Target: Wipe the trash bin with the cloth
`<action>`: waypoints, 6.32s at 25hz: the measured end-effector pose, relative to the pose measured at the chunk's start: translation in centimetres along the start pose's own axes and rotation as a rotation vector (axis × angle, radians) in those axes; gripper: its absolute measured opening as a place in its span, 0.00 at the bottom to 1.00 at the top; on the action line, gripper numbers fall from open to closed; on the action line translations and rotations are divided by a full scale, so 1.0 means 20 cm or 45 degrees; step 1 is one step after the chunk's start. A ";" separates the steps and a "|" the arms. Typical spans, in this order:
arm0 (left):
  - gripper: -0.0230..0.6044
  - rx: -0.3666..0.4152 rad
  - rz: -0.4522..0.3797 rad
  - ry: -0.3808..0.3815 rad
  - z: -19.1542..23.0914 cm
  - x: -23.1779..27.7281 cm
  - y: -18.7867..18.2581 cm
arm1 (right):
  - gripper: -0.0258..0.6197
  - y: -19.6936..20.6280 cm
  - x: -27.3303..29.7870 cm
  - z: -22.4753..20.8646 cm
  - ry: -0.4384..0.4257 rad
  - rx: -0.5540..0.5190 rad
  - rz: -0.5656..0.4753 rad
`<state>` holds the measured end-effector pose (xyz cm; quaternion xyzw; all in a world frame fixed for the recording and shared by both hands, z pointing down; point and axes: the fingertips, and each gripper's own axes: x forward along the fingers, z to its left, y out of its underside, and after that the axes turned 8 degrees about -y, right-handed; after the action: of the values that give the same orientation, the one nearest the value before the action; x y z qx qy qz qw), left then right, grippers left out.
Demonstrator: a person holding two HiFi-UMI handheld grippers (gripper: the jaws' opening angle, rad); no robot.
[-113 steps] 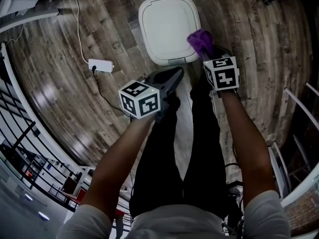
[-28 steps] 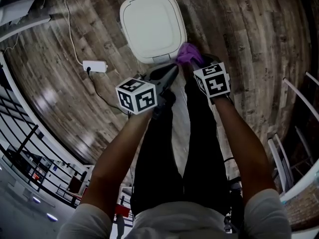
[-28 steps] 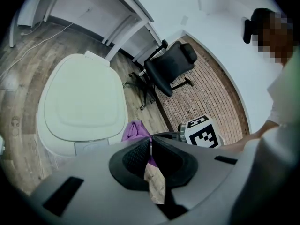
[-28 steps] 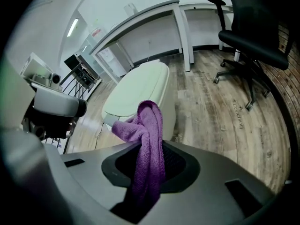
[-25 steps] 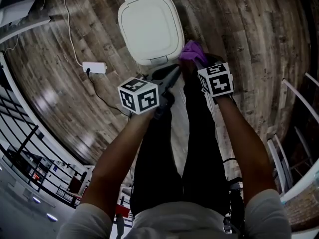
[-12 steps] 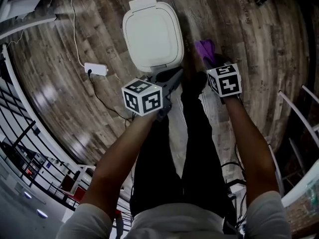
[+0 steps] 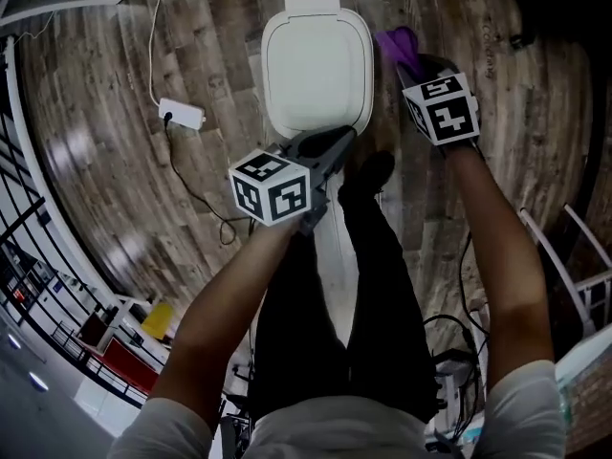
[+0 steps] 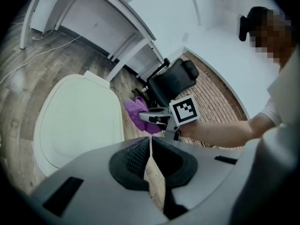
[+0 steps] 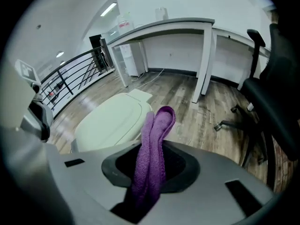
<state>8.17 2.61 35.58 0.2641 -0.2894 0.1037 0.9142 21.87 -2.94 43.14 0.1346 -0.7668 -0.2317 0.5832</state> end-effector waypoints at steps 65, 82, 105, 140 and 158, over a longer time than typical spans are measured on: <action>0.06 0.209 0.268 0.085 0.10 -0.18 0.57 | 0.18 0.65 0.07 0.81 -0.151 -1.070 0.381; 0.06 0.270 0.283 0.055 0.26 -0.51 0.55 | 0.18 0.82 -0.11 0.94 0.028 -0.357 0.368; 0.06 0.077 0.097 -0.011 0.51 -0.72 0.49 | 0.19 0.49 0.22 1.20 0.065 -0.043 0.257; 0.06 -0.230 -0.311 -0.141 0.80 -1.08 0.21 | 0.18 -0.65 0.49 1.06 -0.109 -1.091 0.527; 0.06 -0.313 -0.405 -0.177 0.74 -0.73 0.10 | 0.19 -0.92 0.76 0.50 -0.172 -1.132 0.891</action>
<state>-11.30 -4.25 38.14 0.1995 -0.3169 -0.0965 0.9222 6.76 -23.89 44.30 -0.4011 -0.6302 -0.3331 0.5754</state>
